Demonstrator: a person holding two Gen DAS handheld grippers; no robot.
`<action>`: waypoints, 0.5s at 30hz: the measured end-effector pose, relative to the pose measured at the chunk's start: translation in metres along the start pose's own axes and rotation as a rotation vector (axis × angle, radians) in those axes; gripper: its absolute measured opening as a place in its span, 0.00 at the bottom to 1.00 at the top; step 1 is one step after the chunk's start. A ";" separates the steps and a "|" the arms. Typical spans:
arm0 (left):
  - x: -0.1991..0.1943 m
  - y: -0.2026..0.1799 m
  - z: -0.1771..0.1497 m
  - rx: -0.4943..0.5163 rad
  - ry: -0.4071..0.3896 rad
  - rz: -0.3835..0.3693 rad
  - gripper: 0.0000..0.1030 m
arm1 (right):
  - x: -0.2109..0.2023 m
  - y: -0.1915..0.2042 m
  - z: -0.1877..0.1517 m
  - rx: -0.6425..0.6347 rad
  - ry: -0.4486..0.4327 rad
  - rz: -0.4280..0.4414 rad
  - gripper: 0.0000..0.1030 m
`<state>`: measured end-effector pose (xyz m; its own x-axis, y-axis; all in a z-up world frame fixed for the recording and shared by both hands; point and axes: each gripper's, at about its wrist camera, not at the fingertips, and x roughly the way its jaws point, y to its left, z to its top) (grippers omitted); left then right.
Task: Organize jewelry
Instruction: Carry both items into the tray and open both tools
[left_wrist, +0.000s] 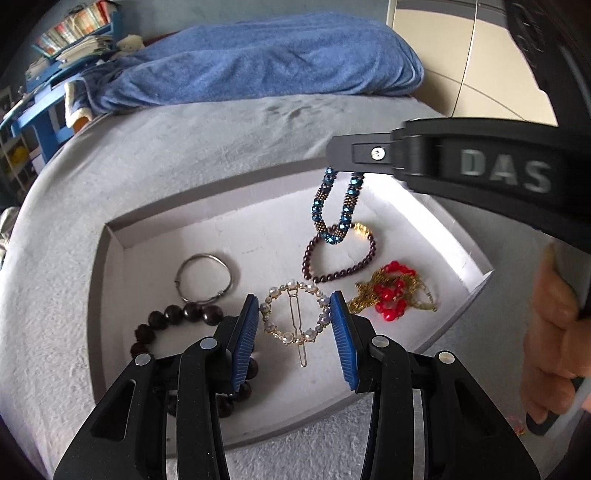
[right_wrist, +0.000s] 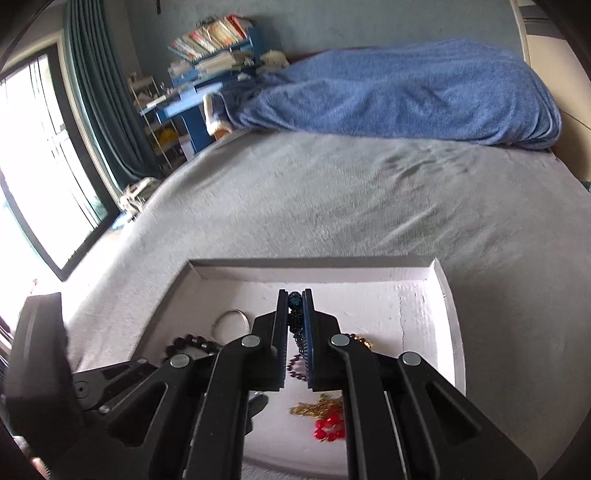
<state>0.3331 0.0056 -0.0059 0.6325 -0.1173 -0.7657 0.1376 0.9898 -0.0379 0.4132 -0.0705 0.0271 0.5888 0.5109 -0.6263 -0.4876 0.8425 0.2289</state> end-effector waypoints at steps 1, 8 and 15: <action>0.002 0.000 -0.001 0.002 0.005 0.000 0.40 | 0.006 -0.001 -0.001 0.000 0.012 -0.007 0.07; 0.009 0.002 -0.006 0.012 0.023 -0.008 0.41 | 0.017 -0.009 -0.012 0.001 0.048 -0.031 0.07; 0.003 -0.002 -0.008 0.032 -0.002 0.042 0.61 | 0.015 -0.012 -0.018 0.006 0.064 -0.043 0.08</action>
<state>0.3290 0.0040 -0.0132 0.6400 -0.0760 -0.7646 0.1353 0.9907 0.0147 0.4165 -0.0763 0.0009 0.5669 0.4624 -0.6818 -0.4589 0.8646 0.2047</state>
